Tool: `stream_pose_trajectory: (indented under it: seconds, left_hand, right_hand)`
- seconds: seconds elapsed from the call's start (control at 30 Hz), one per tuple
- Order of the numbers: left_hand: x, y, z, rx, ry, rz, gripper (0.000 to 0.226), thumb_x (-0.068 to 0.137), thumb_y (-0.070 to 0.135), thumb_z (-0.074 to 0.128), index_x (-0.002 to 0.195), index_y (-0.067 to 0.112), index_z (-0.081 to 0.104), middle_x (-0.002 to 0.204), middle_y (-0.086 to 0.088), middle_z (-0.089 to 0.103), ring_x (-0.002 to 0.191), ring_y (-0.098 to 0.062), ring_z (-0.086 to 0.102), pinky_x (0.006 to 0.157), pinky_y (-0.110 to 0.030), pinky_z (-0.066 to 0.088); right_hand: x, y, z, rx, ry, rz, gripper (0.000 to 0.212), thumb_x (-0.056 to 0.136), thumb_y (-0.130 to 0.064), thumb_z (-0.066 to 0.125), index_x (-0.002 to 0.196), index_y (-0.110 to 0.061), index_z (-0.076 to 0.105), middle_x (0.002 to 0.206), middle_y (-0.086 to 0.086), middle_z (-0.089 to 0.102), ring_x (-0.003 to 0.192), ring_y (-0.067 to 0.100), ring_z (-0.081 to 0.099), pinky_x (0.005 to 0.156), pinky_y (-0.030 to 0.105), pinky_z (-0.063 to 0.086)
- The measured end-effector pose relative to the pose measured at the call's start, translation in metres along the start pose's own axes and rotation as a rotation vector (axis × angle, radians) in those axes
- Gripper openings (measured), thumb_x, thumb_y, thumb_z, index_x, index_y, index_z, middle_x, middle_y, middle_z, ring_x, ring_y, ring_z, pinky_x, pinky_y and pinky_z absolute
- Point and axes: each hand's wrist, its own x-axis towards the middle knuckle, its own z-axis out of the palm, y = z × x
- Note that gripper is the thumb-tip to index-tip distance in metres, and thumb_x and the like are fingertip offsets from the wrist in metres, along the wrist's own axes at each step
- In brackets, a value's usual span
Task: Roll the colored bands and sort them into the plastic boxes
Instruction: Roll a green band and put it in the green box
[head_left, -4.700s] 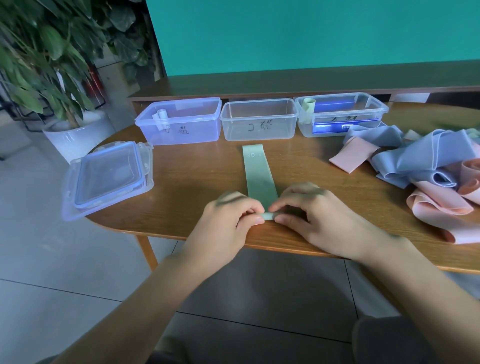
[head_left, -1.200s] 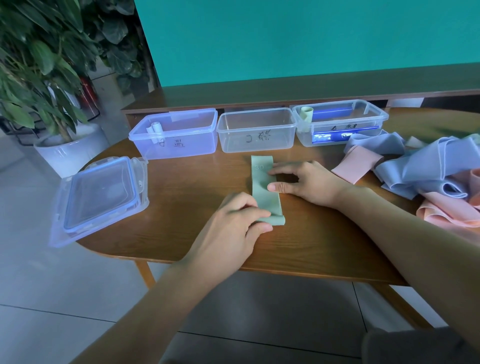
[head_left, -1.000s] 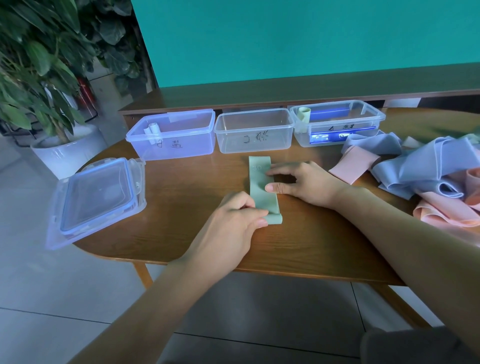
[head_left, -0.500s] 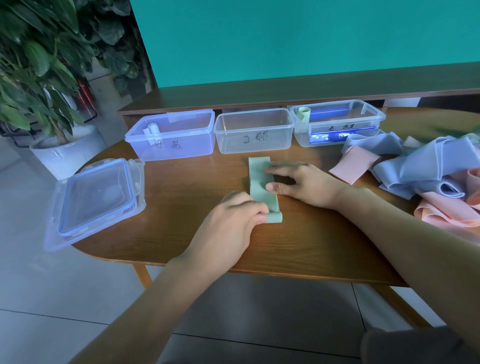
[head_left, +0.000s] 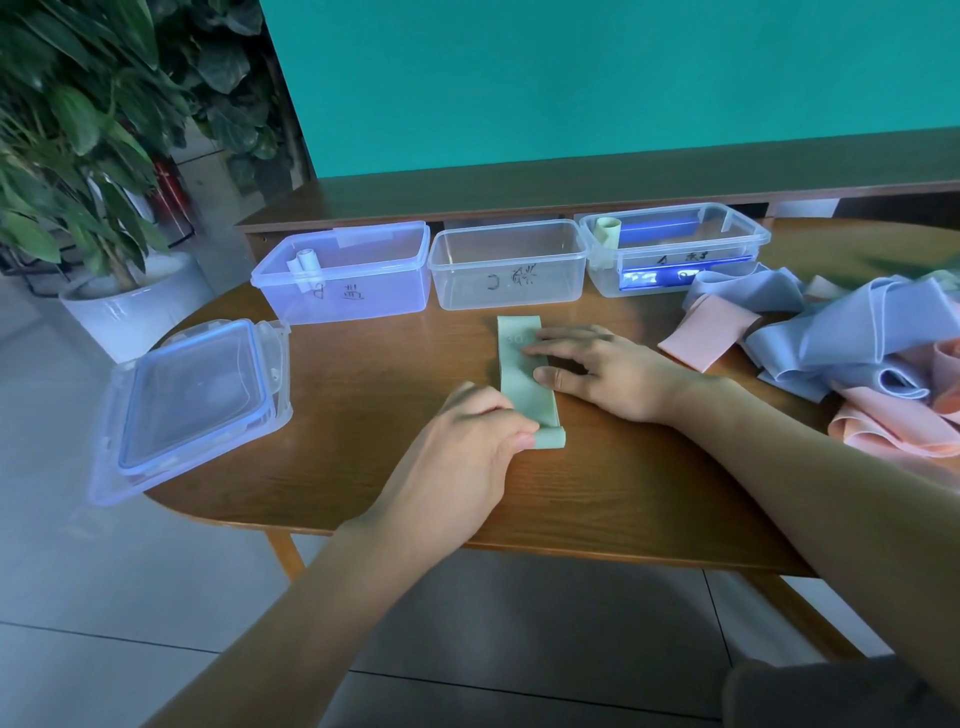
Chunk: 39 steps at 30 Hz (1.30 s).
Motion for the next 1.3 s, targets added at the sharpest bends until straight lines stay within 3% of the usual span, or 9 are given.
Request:
stream_pose_trajectory:
  seconds: [0.17,0.3,0.47,0.57,0.67,0.87,1.07,1.17,1.3]
  left_hand:
    - [-0.004,0.001,-0.002,-0.057,-0.03,-0.047,0.033,0.091,0.035,0.069,0.117,0.014,0.074,0.104,0.009,0.057,0.102,-0.001,0.046,0.092,-0.002,0.031]
    - [-0.003,-0.001,-0.002,-0.057,-0.046,-0.068,0.028,0.094,0.031,0.067,0.119,0.019,0.074,0.106,0.011,0.048,0.1,0.001,0.044,0.09,-0.001,0.031]
    - [-0.002,0.0,-0.003,-0.066,-0.057,-0.073,0.022,0.096,0.022,0.065,0.116,0.018,0.075,0.106,0.007,0.053,0.097,-0.002,0.048,0.087,0.001,0.031]
    - [-0.001,0.002,-0.004,-0.055,-0.061,-0.069,0.023,0.097,0.021,0.065,0.117,0.018,0.075,0.107,0.007,0.056,0.098,-0.001,0.048,0.087,0.002,0.031]
    - [-0.001,0.001,-0.004,-0.052,-0.065,-0.062,0.023,0.097,0.02,0.064,0.117,0.018,0.075,0.106,0.008,0.056,0.099,-0.003,0.05,0.087,-0.001,0.034]
    - [0.001,0.0,-0.006,-0.047,-0.072,-0.047,0.024,0.098,0.022,0.063,0.118,0.02,0.075,0.106,0.007,0.059,0.1,-0.006,0.054,0.089,-0.023,0.05]
    - [0.004,-0.001,-0.007,-0.021,-0.048,-0.016,0.021,0.096,0.021,0.065,0.114,0.02,0.076,0.099,0.005,0.063,0.096,-0.009,0.055,0.083,-0.023,0.051]
    - [0.006,-0.004,-0.006,-0.054,-0.016,-0.014,0.02,0.094,0.016,0.068,0.112,0.019,0.075,0.094,0.005,0.063,0.092,-0.006,0.052,0.081,-0.015,0.041]
    - [0.009,-0.006,-0.006,-0.033,-0.015,-0.002,0.01,0.097,0.016,0.063,0.099,0.019,0.073,0.085,0.006,0.057,0.083,-0.007,0.048,0.071,-0.015,0.036]
  right_hand:
    - [0.0,-0.001,0.0,-0.004,0.0,-0.01,0.051,0.1,-0.06,0.041,0.149,-0.047,0.04,0.162,-0.016,0.029,0.15,0.012,0.021,0.124,0.041,0.017]
    - [0.001,-0.002,0.0,-0.007,0.004,-0.003,0.051,0.1,-0.06,0.04,0.149,-0.047,0.04,0.162,-0.017,0.029,0.151,0.012,0.02,0.124,0.042,0.017]
    - [-0.002,-0.007,-0.001,-0.026,0.001,0.017,0.068,0.084,-0.082,0.037,0.144,-0.05,0.04,0.159,-0.022,0.031,0.147,0.01,0.023,0.121,0.045,0.022]
    - [0.004,-0.007,-0.003,-0.032,0.025,0.03,0.067,0.084,-0.081,0.04,0.142,-0.047,0.042,0.157,-0.018,0.033,0.145,0.013,0.027,0.118,0.043,0.024]
    - [0.014,-0.004,-0.003,-0.075,0.038,0.06,0.067,0.089,-0.077,0.039,0.147,-0.042,0.04,0.159,-0.014,0.033,0.146,0.016,0.027,0.117,0.043,0.022]
    - [0.032,0.006,-0.001,-0.134,0.036,0.103,0.061,0.097,-0.071,0.029,0.153,-0.047,0.031,0.163,-0.012,0.027,0.147,0.019,0.024,0.12,0.044,0.016]
    - [0.042,0.011,-0.002,-0.153,0.017,0.128,0.05,0.101,-0.065,0.026,0.149,-0.051,0.03,0.163,-0.01,0.027,0.148,0.021,0.023,0.121,0.045,0.012]
    - [0.046,0.011,-0.003,-0.152,0.018,0.128,0.044,0.102,-0.064,0.027,0.144,-0.052,0.033,0.159,-0.011,0.032,0.144,0.021,0.027,0.12,0.044,0.013]
    - [0.049,0.012,-0.001,-0.152,0.016,0.136,0.043,0.102,-0.064,0.026,0.142,-0.052,0.033,0.158,-0.011,0.032,0.145,0.022,0.025,0.121,0.044,0.012]
